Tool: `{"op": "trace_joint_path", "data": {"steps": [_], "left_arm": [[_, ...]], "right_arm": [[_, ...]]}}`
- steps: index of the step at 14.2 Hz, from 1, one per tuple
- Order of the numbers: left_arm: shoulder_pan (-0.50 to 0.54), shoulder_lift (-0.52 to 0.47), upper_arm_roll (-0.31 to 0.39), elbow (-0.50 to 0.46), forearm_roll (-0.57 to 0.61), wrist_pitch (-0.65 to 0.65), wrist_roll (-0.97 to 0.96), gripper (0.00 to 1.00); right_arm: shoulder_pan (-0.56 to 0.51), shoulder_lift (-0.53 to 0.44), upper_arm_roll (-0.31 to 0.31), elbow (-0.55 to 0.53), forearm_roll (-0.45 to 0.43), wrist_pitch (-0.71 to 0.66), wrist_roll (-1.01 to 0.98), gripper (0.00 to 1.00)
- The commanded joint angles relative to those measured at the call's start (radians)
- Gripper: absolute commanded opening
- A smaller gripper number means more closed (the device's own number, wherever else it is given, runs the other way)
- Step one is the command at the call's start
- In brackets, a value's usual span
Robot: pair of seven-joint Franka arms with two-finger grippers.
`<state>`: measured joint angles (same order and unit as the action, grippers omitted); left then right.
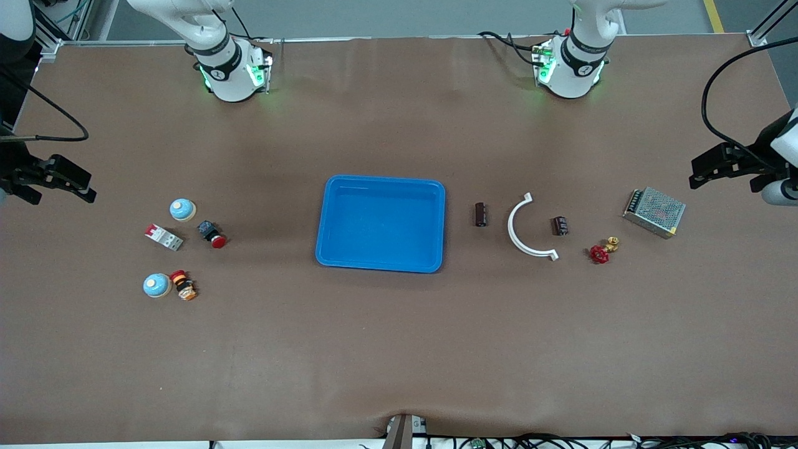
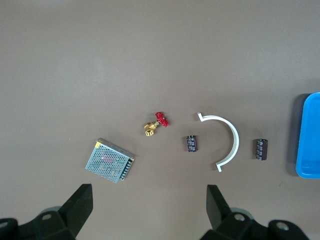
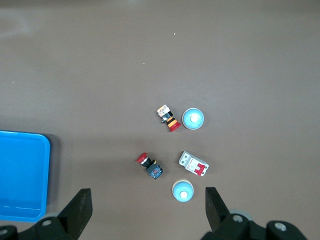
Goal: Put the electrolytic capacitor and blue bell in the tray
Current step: 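Move the left gripper down over the brown capacitor beside the tray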
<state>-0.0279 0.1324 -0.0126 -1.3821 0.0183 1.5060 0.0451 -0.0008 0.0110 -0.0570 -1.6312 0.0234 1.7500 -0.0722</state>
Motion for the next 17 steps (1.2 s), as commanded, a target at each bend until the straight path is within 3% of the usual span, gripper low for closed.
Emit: {"op": "trace_joint_path", "data": {"steps": [1, 5, 8, 12, 17], "left_arm": [[-0.009, -0.013, -0.006, -0.004, 0.008, 0.008, 0.01, 1.0], [-0.004, 0.004, -0.009, 0.002, 0.003, 0.008, -0.001, 1.0], [-0.03, 0.021, -0.013, -0.003, 0.014, 0.017, -0.137, 1.0], [-0.003, 0.035, -0.006, -0.011, -0.066, 0.017, -0.171, 1.0], [-0.01, 0.046, -0.013, -0.101, -0.089, 0.082, -0.275, 1.0]], "right_arm": [[-0.015, 0.011, 0.009, 0.025, -0.004, -0.01, 0.003, 1.0], [-0.015, 0.012, 0.009, 0.025, -0.002, -0.012, 0.003, 1.0], [-0.015, 0.015, 0.009, 0.025, -0.002, -0.012, 0.003, 1.0], [-0.015, 0.015, 0.009, 0.025, -0.003, -0.01, 0.003, 1.0], [-0.016, 0.017, 0.009, 0.025, -0.004, -0.01, 0.003, 1.0]]}}
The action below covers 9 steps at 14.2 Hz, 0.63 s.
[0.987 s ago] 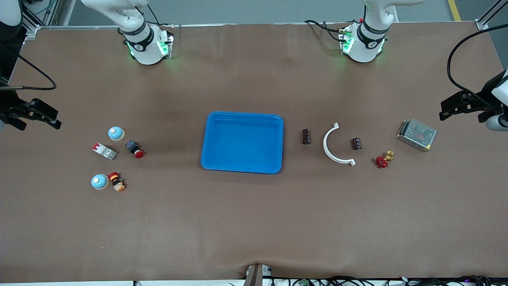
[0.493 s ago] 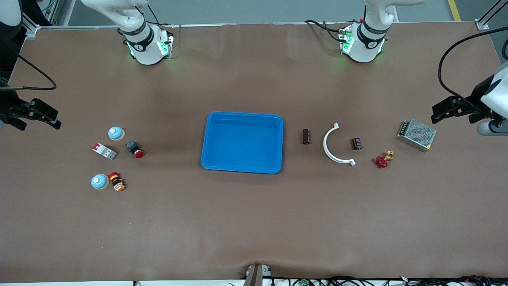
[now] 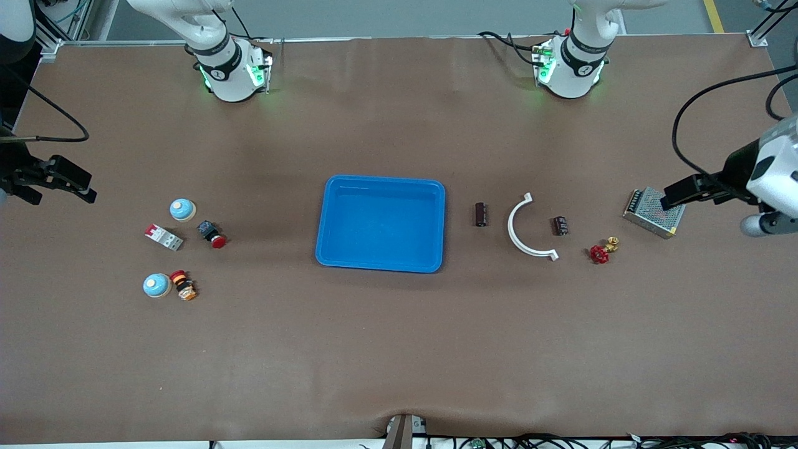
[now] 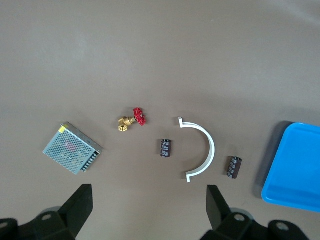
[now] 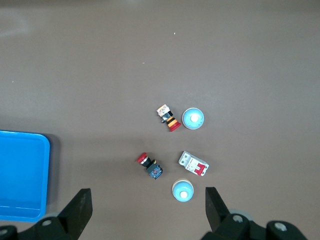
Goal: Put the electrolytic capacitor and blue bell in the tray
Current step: 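Move the left gripper down over the brown capacitor beside the tray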
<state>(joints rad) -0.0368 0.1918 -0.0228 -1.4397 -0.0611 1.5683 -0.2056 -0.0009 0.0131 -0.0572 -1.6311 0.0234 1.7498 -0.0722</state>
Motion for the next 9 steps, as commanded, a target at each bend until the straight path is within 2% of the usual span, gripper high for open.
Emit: {"op": "trace_joint_path", "data": {"steps": [1, 3, 6, 7, 9], "left_arm": [[-0.012, -0.023, -0.006, -0.08, 0.007, 0.032, -0.022, 1.0], [-0.022, -0.073, -0.035, -0.196, 0.047, 0.12, -0.025, 1.0], [-0.022, -0.19, -0.058, -0.44, 0.032, 0.322, -0.029, 1.0], [-0.022, -0.216, -0.063, -0.494, 0.014, 0.372, -0.035, 1.0], [-0.023, -0.224, -0.095, -0.544, 0.004, 0.389, -0.041, 1.0]], "right_arm": [[-0.016, 0.016, 0.01, 0.025, -0.003, -0.012, 0.003, 1.0], [-0.014, 0.016, 0.01, 0.025, -0.003, -0.01, 0.003, 1.0], [-0.016, 0.016, 0.01, 0.025, -0.003, -0.012, 0.003, 1.0], [-0.016, 0.016, 0.01, 0.025, -0.003, -0.012, 0.005, 1.0], [-0.016, 0.016, 0.01, 0.025, -0.003, -0.012, 0.005, 1.0]]}}
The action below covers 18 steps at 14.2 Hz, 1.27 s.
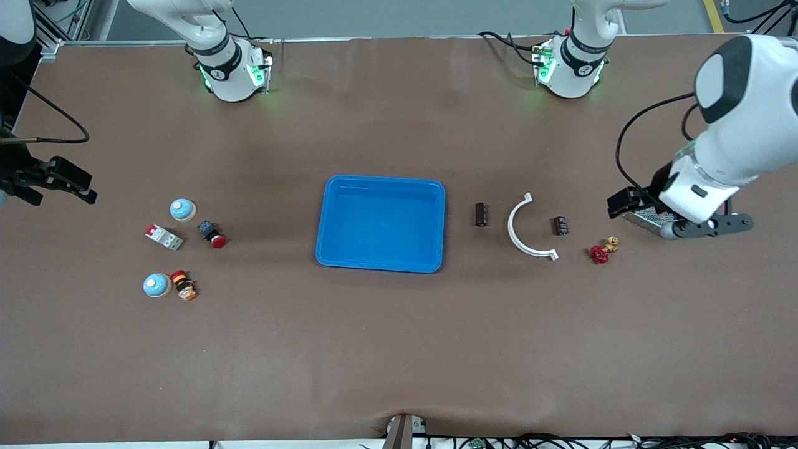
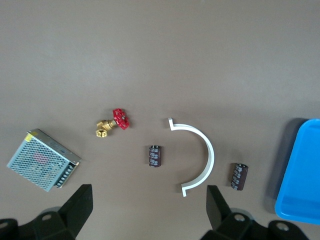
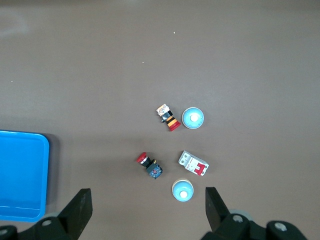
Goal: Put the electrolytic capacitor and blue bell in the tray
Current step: 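Move the left gripper down over the brown capacitor beside the tray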
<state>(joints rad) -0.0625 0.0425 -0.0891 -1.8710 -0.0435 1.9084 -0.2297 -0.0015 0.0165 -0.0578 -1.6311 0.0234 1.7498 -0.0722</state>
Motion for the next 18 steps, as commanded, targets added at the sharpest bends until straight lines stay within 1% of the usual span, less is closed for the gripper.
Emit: {"op": "trace_joint_path", "data": {"steps": [1, 3, 5, 6, 10, 11, 14, 16, 18], "left_arm": [[0.009, -0.073, -0.041, -0.129, -0.019, 0.058, -0.017, 1.0], [0.006, -0.075, -0.067, -0.187, -0.027, 0.112, -0.025, 1.0], [0.003, -0.073, -0.08, -0.243, -0.079, 0.181, -0.043, 1.0], [0.0, -0.073, -0.092, -0.272, -0.085, 0.222, -0.049, 1.0], [0.0, -0.047, -0.202, -0.39, -0.085, 0.42, -0.082, 1.0], [0.0, -0.026, -0.227, -0.416, -0.085, 0.473, -0.088, 1.0], [-0.01, 0.074, -0.274, -0.422, -0.079, 0.57, -0.089, 1.0], [-0.048, 0.149, -0.279, -0.425, -0.073, 0.661, -0.098, 1.0], [-0.088, 0.215, -0.274, -0.424, -0.068, 0.721, -0.111, 1.0]], "right_arm": [[-0.015, 0.013, 0.01, 0.025, -0.003, -0.012, 0.005, 1.0], [-0.014, 0.013, 0.01, 0.025, -0.003, -0.012, 0.006, 1.0], [-0.014, 0.013, 0.009, 0.025, -0.003, -0.012, 0.006, 1.0], [-0.014, 0.013, 0.009, 0.025, -0.003, -0.012, 0.006, 1.0], [-0.014, 0.013, 0.009, 0.025, -0.003, -0.012, 0.006, 1.0], [-0.014, 0.013, 0.009, 0.025, -0.003, -0.012, 0.006, 1.0], [-0.014, 0.013, 0.009, 0.025, -0.003, -0.012, 0.006, 1.0], [-0.014, 0.013, 0.009, 0.025, -0.003, -0.012, 0.006, 1.0], [-0.014, 0.013, 0.009, 0.025, -0.003, -0.012, 0.006, 1.0]]}}
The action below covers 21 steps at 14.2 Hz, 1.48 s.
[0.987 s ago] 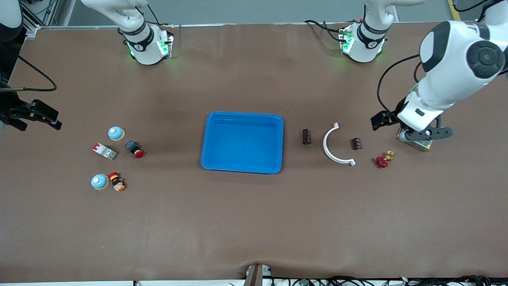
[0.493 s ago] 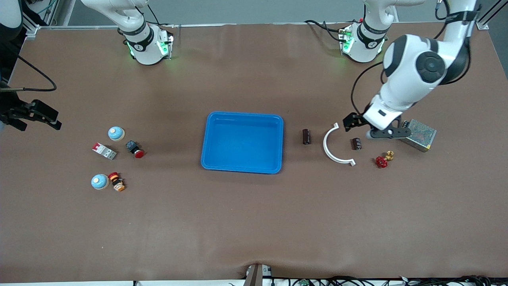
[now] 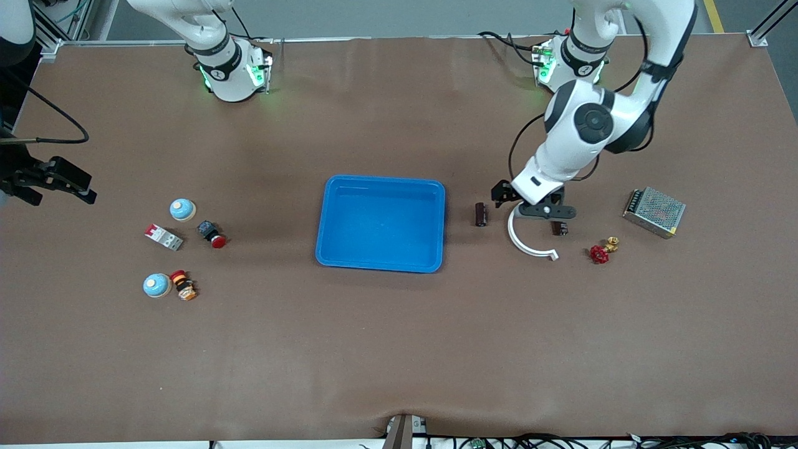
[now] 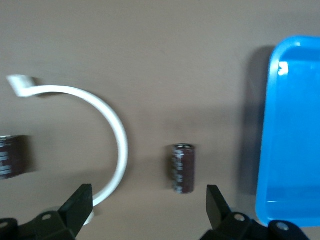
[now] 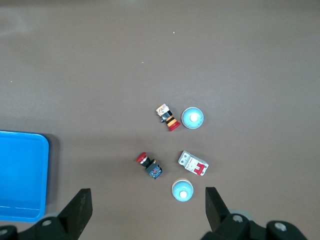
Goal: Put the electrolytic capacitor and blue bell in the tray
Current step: 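Move the left gripper down over the brown capacitor beside the tray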
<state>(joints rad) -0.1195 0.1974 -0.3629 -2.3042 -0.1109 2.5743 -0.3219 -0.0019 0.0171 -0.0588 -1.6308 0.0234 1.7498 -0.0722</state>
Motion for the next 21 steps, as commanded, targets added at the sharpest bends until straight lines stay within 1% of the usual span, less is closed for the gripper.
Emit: {"op": "trace_joint_path", "data": {"steps": [1, 3, 6, 9, 11, 14, 15, 17, 19, 21], "left_arm": [[-0.04, 0.086, 0.001, 0.012, 0.025, 0.07, -0.022, 1.0], [-0.045, 0.135, 0.001, 0.023, 0.094, 0.09, -0.069, 1.0], [-0.045, 0.204, 0.001, 0.049, 0.23, 0.112, -0.196, 1.0], [-0.045, 0.253, -0.001, 0.087, 0.351, 0.112, -0.321, 1.0], [-0.045, 0.278, -0.002, 0.106, 0.405, 0.112, -0.368, 1.0], [-0.048, 0.289, -0.004, 0.118, 0.43, 0.112, -0.425, 1.0], [-0.052, 0.289, -0.005, 0.12, 0.43, 0.11, -0.462, 1.0], [-0.068, 0.29, -0.005, 0.12, 0.43, 0.11, -0.573, 0.99], [-0.068, 0.29, -0.007, 0.118, 0.432, 0.109, -0.621, 0.98], [-0.066, 0.29, -0.008, 0.117, 0.432, 0.104, -0.631, 0.98]], "right_arm": [[-0.013, 0.012, 0.01, 0.025, -0.003, -0.012, 0.006, 1.0], [-0.013, 0.012, 0.01, 0.025, -0.002, -0.012, 0.006, 1.0], [-0.013, 0.012, 0.01, 0.025, -0.002, -0.012, 0.006, 1.0], [-0.015, 0.012, 0.01, 0.025, -0.003, -0.012, 0.006, 1.0], [-0.013, 0.014, 0.01, 0.025, -0.002, -0.012, 0.006, 1.0], [-0.016, 0.017, 0.008, 0.025, -0.002, -0.012, -0.004, 1.0], [-0.035, 0.023, 0.011, 0.025, 0.003, -0.013, -0.003, 1.0], [-0.032, 0.026, 0.011, 0.022, 0.001, -0.013, 0.005, 1.0], [-0.026, 0.037, 0.013, 0.011, 0.001, -0.019, 0.005, 1.0], [-0.009, 0.04, 0.016, -0.026, 0.001, -0.123, 0.008, 1.0]]}}
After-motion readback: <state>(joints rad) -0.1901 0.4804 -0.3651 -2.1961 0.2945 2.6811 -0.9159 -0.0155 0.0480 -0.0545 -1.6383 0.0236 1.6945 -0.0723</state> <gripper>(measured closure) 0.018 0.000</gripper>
